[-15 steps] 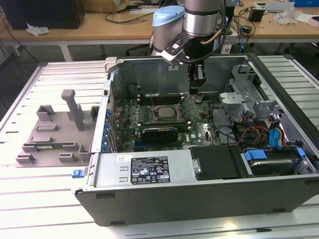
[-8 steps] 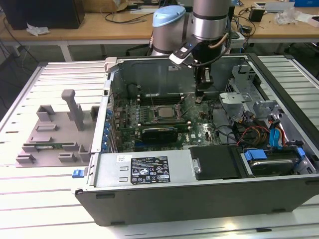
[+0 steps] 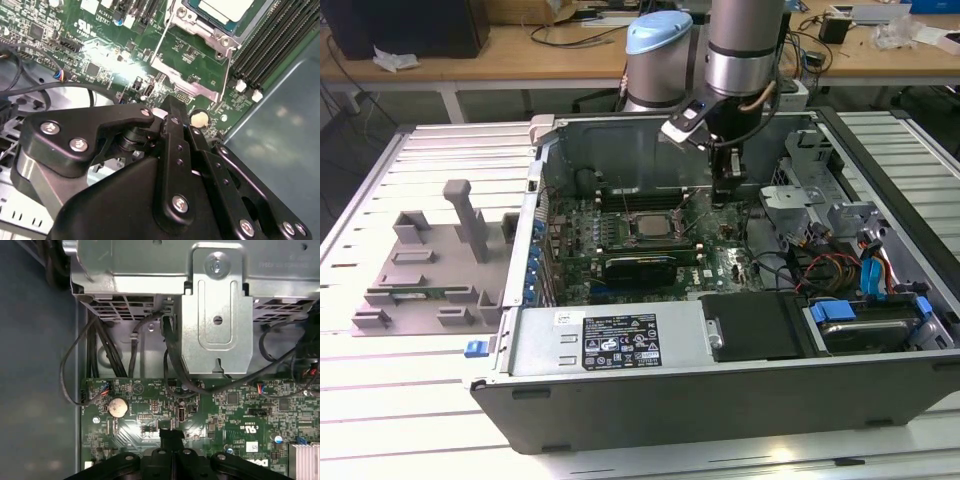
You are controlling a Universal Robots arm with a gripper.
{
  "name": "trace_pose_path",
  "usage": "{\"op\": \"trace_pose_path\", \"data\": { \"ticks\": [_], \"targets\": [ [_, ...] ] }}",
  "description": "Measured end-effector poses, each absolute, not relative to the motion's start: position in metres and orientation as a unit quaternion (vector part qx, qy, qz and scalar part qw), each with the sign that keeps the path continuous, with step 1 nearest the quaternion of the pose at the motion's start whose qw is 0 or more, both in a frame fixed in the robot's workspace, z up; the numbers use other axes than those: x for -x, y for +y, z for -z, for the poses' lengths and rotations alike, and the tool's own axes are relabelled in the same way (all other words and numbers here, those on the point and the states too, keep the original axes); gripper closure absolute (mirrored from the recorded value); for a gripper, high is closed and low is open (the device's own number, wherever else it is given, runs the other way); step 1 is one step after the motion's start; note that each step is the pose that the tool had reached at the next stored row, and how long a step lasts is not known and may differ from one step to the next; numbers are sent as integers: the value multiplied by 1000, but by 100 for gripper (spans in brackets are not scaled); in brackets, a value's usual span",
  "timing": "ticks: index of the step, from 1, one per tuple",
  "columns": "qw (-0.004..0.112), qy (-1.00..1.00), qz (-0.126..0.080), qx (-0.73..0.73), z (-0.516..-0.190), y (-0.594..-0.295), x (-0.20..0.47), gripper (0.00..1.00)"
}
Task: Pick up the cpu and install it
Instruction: 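Close the cpu cover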
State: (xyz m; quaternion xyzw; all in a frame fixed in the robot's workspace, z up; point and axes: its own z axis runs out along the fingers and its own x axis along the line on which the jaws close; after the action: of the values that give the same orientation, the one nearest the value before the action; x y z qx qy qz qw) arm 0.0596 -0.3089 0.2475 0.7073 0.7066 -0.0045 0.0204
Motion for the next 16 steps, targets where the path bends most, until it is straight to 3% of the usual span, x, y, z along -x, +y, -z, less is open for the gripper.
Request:
{"op": "trace_pose_path", "data": {
  "ticks": [3,5,16],
  "targets": [
    [20,707,5,-707,-247,-309,-60,89],
    [11,707,14,-707,-246,-309,-60,89],
    [10,707,11,-707,-246,-309,-31,89]
  ]
}}
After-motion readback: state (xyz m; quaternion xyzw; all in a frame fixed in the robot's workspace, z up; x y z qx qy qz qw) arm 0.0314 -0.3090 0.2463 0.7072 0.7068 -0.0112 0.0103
